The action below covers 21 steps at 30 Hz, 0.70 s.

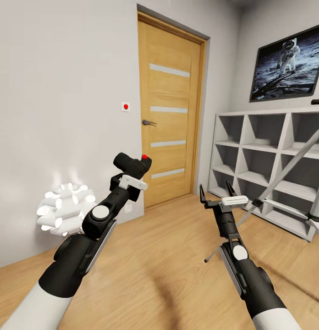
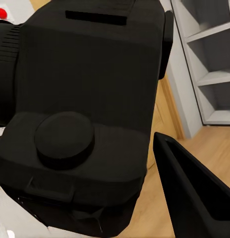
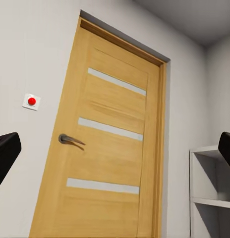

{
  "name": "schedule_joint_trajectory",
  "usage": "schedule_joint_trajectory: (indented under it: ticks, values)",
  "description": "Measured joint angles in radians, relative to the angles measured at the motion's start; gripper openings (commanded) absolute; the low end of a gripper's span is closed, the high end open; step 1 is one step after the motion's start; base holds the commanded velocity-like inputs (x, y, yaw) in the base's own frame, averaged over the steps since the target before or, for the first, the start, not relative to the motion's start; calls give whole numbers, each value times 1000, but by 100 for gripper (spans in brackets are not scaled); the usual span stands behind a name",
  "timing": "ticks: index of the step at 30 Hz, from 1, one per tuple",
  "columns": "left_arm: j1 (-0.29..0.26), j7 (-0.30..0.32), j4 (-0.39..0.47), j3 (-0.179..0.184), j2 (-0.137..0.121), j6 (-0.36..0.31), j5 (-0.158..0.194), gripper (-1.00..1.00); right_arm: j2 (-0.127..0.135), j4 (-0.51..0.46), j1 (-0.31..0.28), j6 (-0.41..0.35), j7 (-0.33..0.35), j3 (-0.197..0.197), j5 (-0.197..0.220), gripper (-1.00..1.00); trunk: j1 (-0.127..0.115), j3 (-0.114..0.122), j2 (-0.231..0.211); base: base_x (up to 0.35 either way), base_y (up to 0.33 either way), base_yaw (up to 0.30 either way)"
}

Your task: Attach the digital camera to the camera tripod in the bedroom.

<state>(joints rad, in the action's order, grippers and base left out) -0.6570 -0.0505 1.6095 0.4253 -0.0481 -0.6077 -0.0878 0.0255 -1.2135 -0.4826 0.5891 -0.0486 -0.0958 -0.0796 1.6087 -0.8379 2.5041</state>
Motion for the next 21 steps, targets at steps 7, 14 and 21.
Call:
schedule_joint_trajectory:
  ticks: [7,14,21]
  values:
    - [0,0,-1,0,0,0,0,-100,0,0,0,0,0,0,0,100,-3,27,-2,0,0,0]
    - [0,0,-1,0,0,0,0,-100,0,0,0,0,-1,0,0,100,-6,54,-3,0,0,0]
    - [0,0,-2,0,0,0,0,-100,0,0,0,0,-1,0,0,100,-16,80,-18,0,0,0]
